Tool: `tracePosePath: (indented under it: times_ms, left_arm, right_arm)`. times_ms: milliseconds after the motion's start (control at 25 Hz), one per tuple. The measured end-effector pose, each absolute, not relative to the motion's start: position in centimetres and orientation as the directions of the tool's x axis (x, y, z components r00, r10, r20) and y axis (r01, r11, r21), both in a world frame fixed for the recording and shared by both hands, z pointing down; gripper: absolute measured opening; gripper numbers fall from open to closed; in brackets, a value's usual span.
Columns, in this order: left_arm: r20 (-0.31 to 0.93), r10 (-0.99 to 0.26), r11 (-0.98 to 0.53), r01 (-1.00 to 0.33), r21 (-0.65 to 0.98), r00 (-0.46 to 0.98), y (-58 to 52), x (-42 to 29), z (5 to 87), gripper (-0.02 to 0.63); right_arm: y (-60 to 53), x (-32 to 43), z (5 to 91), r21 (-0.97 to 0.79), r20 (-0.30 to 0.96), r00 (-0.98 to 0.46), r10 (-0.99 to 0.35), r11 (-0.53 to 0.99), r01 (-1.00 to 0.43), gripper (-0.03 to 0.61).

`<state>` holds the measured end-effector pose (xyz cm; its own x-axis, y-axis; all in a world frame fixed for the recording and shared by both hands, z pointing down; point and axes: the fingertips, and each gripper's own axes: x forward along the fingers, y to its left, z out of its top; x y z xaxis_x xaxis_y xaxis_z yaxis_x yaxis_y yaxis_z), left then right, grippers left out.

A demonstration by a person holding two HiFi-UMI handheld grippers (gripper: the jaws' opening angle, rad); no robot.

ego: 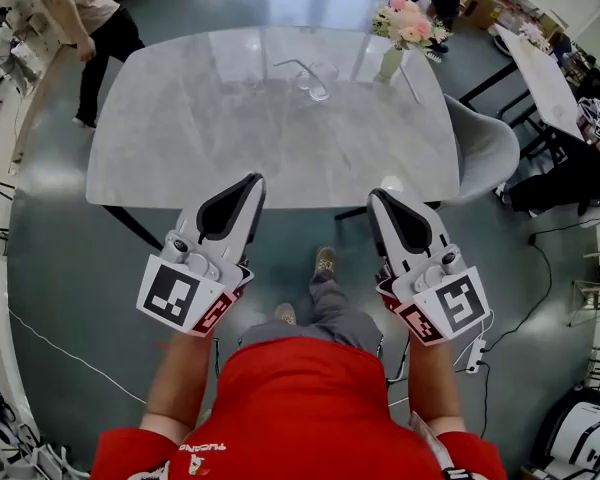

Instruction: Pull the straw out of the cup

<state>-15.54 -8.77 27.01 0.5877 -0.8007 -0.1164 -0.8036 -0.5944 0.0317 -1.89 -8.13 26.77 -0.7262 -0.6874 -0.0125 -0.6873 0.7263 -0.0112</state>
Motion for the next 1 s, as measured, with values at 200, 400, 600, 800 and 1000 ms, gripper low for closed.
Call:
tracePosePath:
  times_ms: [200, 400, 600, 800, 1000]
  left_arm:
    - [-0.106, -0.817, -0.572, -0.82, 0.027, 0.566, -14.0, -14.7, 28.2, 0.005]
    - [-0.076, -0.834, -0.549, -0.836, 0.023, 0.546, -20.1, -13.3, 29.7, 0.005]
    - [-0.027, -0.858, -0.513, -0.858, 0.031, 0.513, -25.7, -12.0, 32.3, 0.005]
    - [0.008, -0.882, -0.47, -0.88, 0.068, 0.471, -30.3, -11.3, 34.8, 0.005]
    - [0.036, -0.886, -0.458, -0.885, 0.08, 0.462, -33.7, -10.7, 36.6, 0.006]
  right_arm:
    - [-13.8, -1.6, 27.6, -0.013, -0.018, -0.748, -0.664, 0.748, -0.663, 0.0]
    - [-20.2, -0.5, 27.7, -0.027, -0.022, -0.768, -0.641, 0.768, -0.64, 0.0]
    - [-25.8, 0.5, 28.3, -0.04, -0.012, -0.797, -0.604, 0.796, -0.603, 0.0]
    - [-30.4, 1.6, 27.9, -0.047, -0.023, -0.817, -0.576, 0.817, -0.575, 0.0]
    - [-33.5, 2.2, 28.4, -0.055, -0.009, -0.828, -0.56, 0.827, -0.559, 0.0]
